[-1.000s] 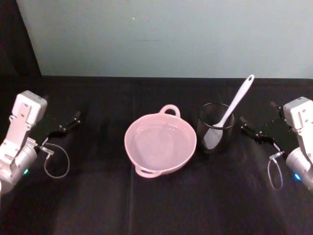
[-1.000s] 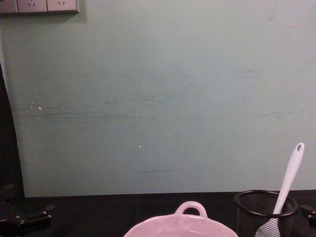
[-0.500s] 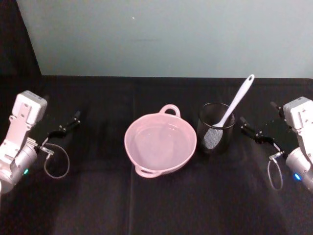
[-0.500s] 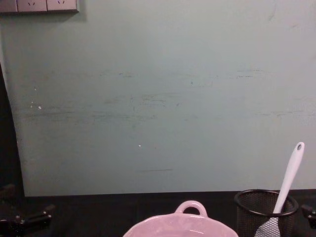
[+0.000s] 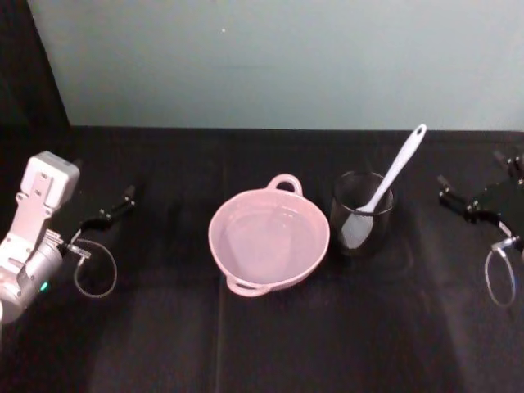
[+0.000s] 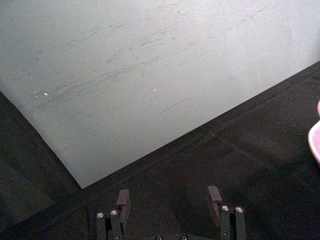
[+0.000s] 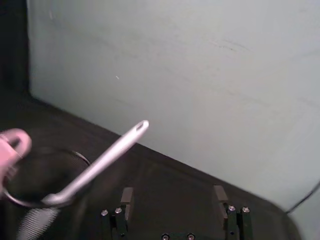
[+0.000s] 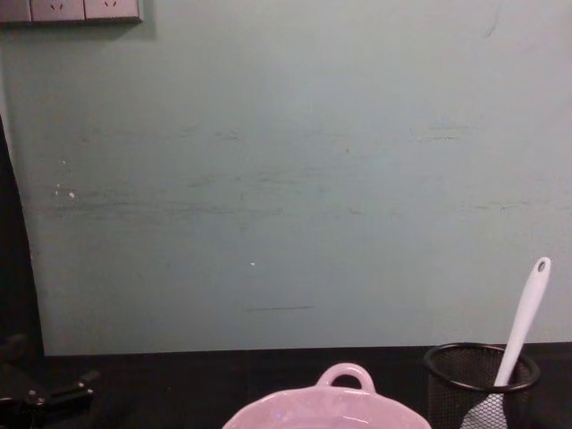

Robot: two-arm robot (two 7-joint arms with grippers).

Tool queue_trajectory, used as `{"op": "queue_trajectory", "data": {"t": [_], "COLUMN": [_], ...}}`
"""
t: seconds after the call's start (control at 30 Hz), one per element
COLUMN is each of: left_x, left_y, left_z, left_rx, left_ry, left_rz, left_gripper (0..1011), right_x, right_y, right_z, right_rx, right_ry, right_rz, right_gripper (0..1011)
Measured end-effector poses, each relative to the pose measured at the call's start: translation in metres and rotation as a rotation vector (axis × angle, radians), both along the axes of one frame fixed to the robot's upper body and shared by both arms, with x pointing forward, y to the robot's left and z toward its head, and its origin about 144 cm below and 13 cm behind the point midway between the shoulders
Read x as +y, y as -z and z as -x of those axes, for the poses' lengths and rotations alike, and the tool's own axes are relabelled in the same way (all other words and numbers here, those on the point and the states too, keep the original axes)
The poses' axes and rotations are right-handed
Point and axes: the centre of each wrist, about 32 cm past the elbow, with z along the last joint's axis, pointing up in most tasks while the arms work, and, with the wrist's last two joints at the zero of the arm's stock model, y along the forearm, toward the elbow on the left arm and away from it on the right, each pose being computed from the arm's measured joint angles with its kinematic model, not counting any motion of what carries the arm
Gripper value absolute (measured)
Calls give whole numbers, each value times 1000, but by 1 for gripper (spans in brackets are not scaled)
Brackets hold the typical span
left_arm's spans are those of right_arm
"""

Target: Use the one hand to pick up the spoon and stir the clear water in the bowl.

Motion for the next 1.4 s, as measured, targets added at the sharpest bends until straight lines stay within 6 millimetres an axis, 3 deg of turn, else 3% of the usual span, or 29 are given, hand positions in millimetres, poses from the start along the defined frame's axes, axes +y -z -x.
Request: {"op": "queue_trajectory", "data": {"t": [0.33, 0.6, 1.13, 1.4], "left_x": [0, 0, 0, 0], "left_y": [0, 0, 0, 0], "left_z": [0, 0, 0, 0], "left_rx": [0, 0, 0, 0], "left_ry": [0, 0, 0, 0], "left_rz": [0, 0, 0, 0], "left_gripper": [1011, 1011, 1011, 1011], "right_x": [-16, -17, -1, 5], "right_y": [-23, -29, -27, -23], "right_z": [8, -8, -50, -56], "right_rx": [211, 427, 504, 473], "right_ry": [-64, -115, -134, -157], "right_rz": [-548, -890, -914, -875], "right_gripper": [1003, 1003, 1003, 1002]}}
